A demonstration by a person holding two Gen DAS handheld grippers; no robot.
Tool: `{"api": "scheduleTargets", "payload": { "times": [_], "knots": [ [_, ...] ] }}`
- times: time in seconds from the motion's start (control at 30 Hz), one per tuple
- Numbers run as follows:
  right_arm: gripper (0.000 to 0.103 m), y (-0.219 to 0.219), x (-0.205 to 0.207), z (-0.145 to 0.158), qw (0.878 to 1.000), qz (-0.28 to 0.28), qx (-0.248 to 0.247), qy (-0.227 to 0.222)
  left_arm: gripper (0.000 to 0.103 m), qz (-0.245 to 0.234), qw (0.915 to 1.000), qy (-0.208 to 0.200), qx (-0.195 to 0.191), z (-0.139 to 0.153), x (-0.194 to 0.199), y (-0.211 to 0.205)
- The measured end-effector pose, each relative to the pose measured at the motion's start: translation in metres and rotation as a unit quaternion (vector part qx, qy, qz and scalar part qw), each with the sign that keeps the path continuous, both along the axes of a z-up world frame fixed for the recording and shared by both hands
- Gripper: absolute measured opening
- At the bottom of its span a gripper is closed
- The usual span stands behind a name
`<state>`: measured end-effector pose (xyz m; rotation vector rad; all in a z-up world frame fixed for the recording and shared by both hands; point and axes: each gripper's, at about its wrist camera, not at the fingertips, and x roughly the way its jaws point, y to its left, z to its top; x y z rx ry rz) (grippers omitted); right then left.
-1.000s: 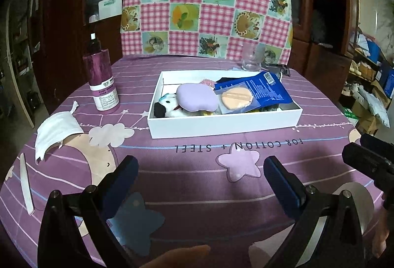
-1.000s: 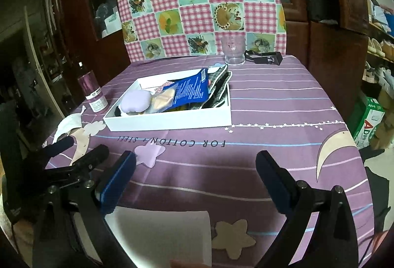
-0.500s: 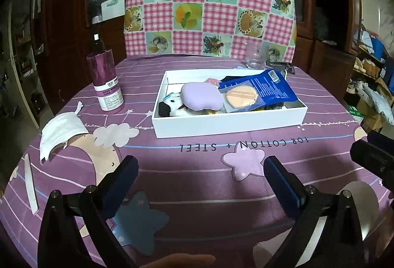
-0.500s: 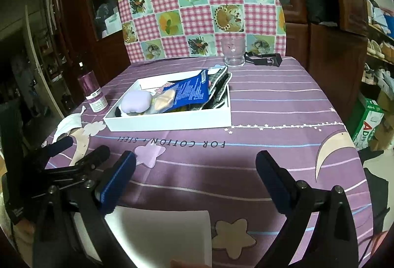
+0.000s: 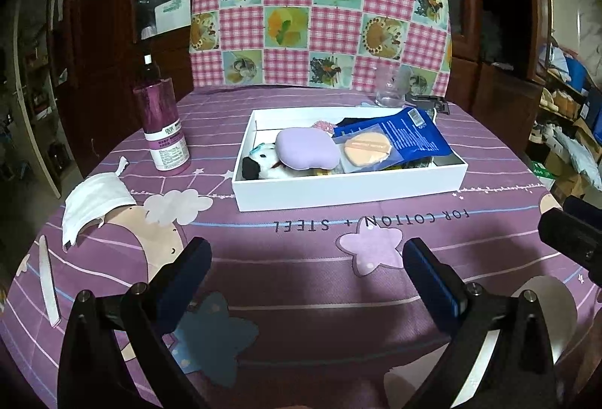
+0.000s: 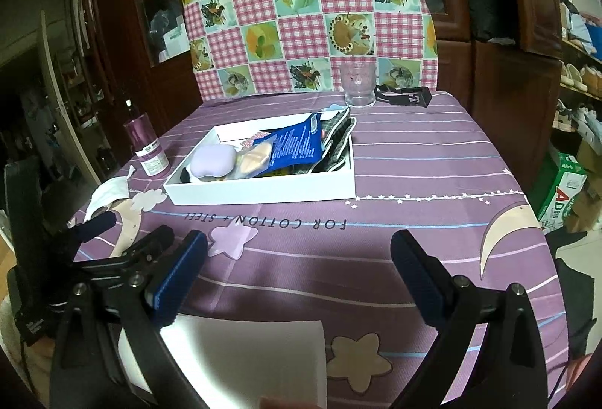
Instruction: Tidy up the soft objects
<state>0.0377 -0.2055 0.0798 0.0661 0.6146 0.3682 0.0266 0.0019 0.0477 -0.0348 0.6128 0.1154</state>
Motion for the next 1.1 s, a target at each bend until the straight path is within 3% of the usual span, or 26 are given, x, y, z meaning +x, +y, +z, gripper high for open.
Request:
{"api": "scheduleTargets", "payload": {
  "times": [1.1],
  "knots": [
    [0.098, 0.0007, -0.0001, -0.0005, 0.999, -0.021, -0.026, -0.006, 0.103, 0.014, 0.9998, -0.003, 0.014, 0.0011, -0.0002, 0.0009]
  ]
}}
